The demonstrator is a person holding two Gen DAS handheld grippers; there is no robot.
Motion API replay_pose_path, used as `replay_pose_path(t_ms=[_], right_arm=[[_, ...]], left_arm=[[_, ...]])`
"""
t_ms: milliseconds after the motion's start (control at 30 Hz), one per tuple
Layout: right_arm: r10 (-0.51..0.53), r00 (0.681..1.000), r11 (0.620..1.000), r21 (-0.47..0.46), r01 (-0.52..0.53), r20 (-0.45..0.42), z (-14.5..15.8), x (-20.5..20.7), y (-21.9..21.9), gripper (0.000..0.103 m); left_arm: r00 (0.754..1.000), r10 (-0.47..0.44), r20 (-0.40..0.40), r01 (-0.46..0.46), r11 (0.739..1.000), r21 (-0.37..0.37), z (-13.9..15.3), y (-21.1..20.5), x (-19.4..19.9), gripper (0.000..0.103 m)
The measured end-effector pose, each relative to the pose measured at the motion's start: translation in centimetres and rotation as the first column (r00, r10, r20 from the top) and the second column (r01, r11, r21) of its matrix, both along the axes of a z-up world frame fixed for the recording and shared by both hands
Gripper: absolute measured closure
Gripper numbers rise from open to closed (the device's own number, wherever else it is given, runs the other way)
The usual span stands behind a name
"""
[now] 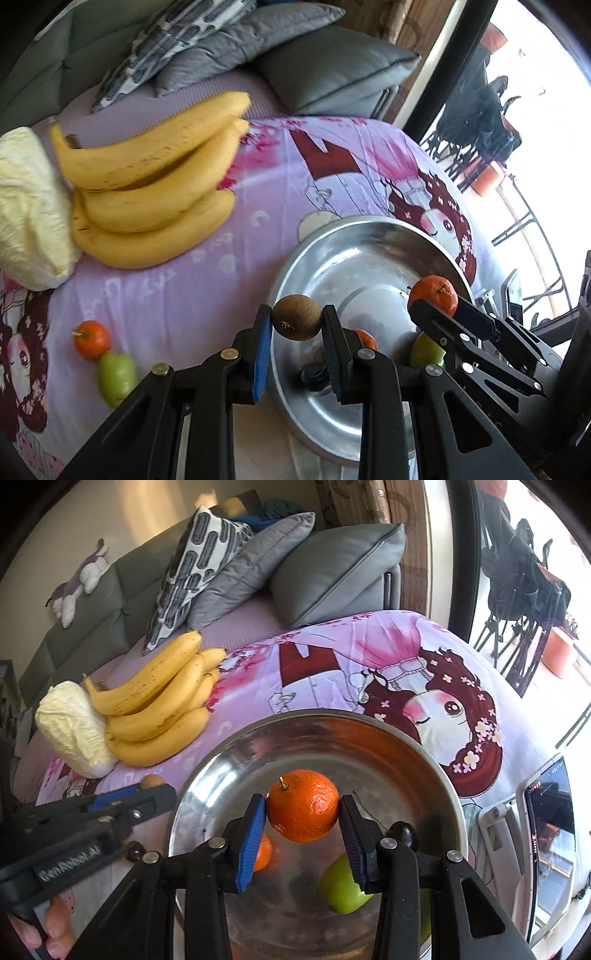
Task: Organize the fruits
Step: 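Carry the tangerine with the right tool while the left tool carries the kiwi over the bowl, then open the left tool to drop the kiwi while the right tool releases the tangerine into the bowl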
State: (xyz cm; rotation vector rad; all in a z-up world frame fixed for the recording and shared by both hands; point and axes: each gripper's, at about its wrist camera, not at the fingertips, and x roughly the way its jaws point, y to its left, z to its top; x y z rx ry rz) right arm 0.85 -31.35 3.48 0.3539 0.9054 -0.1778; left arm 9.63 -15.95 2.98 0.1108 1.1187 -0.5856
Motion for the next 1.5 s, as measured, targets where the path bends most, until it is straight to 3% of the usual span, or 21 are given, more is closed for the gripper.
replay_pose_path(t_ms=[667, 1500], right_arm=[[-0.061, 0.997, 0.998, -0.004, 0.061, -0.055, -2.0, 0.5, -2.1, 0.059], [-0.061, 0.993, 0.998, -0.025, 0.059, -0.105, -3.2, 0.6, -2.2, 0.059]], left_arm=[[0.997, -0.054, -0.056, 0.057, 0.996, 0.062, -2.8, -5.0, 1.4, 0.075], [0.994, -0.033, -0.103, 0.044, 0.993, 0.109, -4.8, -5.9, 1.4, 0.075]])
